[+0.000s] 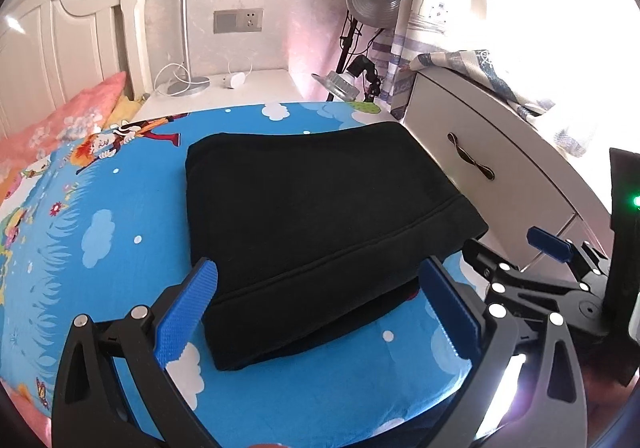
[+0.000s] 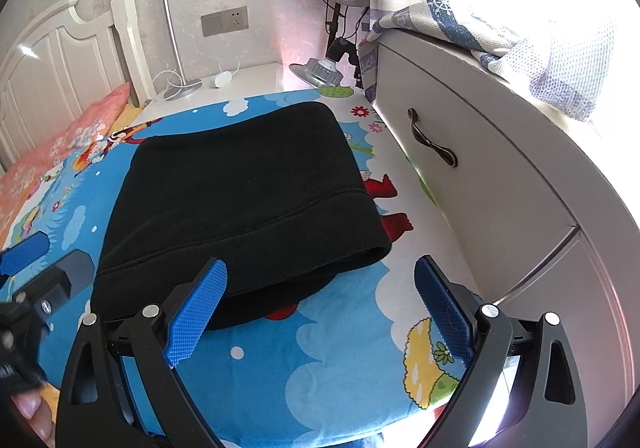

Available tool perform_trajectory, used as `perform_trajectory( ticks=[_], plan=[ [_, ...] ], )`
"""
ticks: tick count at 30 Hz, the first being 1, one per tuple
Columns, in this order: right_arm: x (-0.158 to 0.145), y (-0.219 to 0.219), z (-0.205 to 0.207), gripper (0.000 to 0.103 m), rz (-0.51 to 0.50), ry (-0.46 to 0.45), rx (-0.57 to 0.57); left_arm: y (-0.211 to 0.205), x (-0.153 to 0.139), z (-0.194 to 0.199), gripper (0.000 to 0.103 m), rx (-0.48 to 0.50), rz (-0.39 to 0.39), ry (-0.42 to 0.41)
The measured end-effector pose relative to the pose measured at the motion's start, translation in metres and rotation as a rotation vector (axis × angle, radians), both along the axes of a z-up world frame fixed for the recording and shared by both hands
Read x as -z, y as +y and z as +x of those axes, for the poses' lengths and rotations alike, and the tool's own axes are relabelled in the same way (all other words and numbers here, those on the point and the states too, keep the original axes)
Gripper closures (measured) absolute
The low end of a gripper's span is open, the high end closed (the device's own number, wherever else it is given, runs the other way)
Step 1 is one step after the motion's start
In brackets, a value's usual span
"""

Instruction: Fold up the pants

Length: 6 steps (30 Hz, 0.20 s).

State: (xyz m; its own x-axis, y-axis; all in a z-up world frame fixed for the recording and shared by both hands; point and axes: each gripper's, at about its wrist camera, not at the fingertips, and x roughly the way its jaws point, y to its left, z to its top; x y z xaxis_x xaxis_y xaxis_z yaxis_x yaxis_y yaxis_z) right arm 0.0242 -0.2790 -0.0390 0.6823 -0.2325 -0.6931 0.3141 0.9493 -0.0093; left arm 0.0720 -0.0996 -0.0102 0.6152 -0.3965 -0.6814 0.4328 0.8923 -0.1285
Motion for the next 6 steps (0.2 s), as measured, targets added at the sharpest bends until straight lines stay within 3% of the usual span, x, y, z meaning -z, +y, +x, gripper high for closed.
perform_trajectory(
  ticks=[4,6],
  plan=[
    [0.004,0.004,0.001,0.008,0.014,-0.019,-0.014,0.035,-0.002,0.017,0.002,-0.045,-0.073,0.041],
    [0.009,0.008,0.003,0.008,0.018,-0.015,-0.027,0.097,0.0,0.032,0.002,-0.227,-0.068,0.009]
  ],
)
